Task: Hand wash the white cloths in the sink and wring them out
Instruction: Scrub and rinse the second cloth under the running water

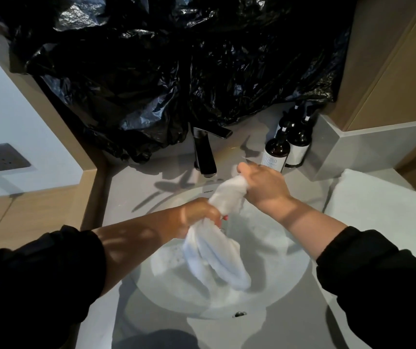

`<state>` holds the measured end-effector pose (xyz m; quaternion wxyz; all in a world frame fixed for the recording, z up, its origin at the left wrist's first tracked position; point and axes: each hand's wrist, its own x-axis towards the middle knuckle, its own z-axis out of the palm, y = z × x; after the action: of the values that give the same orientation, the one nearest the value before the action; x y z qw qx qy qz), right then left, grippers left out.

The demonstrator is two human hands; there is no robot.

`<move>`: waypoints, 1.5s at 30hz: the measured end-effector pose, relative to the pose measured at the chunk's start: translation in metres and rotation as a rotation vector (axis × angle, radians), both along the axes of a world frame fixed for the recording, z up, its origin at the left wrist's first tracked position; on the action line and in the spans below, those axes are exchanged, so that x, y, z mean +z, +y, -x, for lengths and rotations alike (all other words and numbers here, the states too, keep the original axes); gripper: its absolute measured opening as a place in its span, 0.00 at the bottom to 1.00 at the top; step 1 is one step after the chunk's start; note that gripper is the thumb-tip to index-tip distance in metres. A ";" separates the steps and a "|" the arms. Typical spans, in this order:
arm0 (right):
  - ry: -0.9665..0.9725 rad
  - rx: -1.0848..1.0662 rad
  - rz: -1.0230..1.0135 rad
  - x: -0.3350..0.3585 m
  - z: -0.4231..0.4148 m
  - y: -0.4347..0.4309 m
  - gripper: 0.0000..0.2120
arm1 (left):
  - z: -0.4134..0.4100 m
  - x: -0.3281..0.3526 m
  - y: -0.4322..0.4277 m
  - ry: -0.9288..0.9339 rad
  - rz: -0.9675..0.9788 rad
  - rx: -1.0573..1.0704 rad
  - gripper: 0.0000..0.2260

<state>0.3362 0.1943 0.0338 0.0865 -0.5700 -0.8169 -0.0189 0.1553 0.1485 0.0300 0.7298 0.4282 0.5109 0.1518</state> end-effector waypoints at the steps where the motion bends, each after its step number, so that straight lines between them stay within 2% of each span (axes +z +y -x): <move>1: 0.041 -0.017 0.003 -0.001 0.001 0.001 0.12 | 0.000 -0.001 -0.001 -0.032 0.032 0.013 0.07; 4: 0.241 -0.113 0.012 -0.006 0.007 0.001 0.12 | -0.001 -0.004 -0.002 -0.131 0.083 0.052 0.07; 8: 0.471 -0.237 0.029 -0.010 0.013 -0.005 0.10 | 0.005 -0.001 0.002 -0.202 0.134 0.022 0.12; 10: 0.482 -0.224 0.058 -0.011 0.011 -0.006 0.09 | 0.005 0.005 0.003 -0.149 0.115 -0.023 0.12; 13: 0.435 -0.157 0.118 -0.008 0.000 -0.003 0.12 | 0.002 0.013 0.007 0.060 -0.039 -0.014 0.15; 16: 0.540 -0.062 0.429 0.005 -0.024 -0.007 0.34 | 0.005 0.023 0.013 0.287 -0.305 -0.087 0.17; 18: 0.892 -0.085 0.795 0.015 -0.039 -0.011 0.44 | 0.011 0.029 0.017 0.443 -0.423 -0.147 0.15; 20: 1.337 -0.199 1.151 0.018 -0.051 -0.015 0.46 | 0.012 0.036 0.018 0.599 -0.558 -0.225 0.12; 22: 1.486 -0.297 1.341 0.017 -0.047 -0.013 0.39 | 0.010 0.041 0.015 0.749 -0.751 -0.303 0.10; 23: 1.546 -0.378 1.336 0.018 -0.041 -0.012 0.36 | 0.007 0.042 0.013 0.815 -0.840 -0.344 0.09; 25: 1.708 -0.585 1.190 0.020 -0.021 -0.011 0.27 | 0.004 0.042 0.010 0.909 -0.954 -0.434 0.06; 27: 1.845 -0.746 0.941 0.022 -0.002 -0.009 0.14 | 0.002 0.038 0.011 0.897 -0.955 -0.524 0.02; 29: 1.904 -0.850 0.715 0.018 0.009 -0.003 0.06 | 0.000 0.034 0.014 0.809 -0.852 -0.550 0.07; 32: 1.883 -0.839 0.570 0.014 0.017 0.001 0.09 | 0.000 0.034 0.017 0.597 -0.616 -0.511 0.13; 37: 1.829 -0.824 0.609 0.004 0.021 0.002 0.16 | 0.005 0.033 0.025 0.275 -0.305 -0.569 0.09; 39: 1.800 -0.824 0.592 -0.001 0.018 0.008 0.15 | 0.004 0.026 0.024 0.206 -0.218 -0.503 0.09; 43: 1.757 -0.826 0.539 0.000 0.014 0.013 0.10 | -0.001 0.010 0.019 -0.016 0.051 -0.417 0.16; 45: 1.752 -0.827 0.518 -0.002 0.012 0.013 0.10 | -0.004 0.003 0.018 -0.067 0.083 -0.406 0.17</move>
<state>0.3240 0.2071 0.0318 0.5174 -0.6234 -0.1816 0.5574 0.1593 0.1667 0.0334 0.7790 0.4867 0.3954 -0.0051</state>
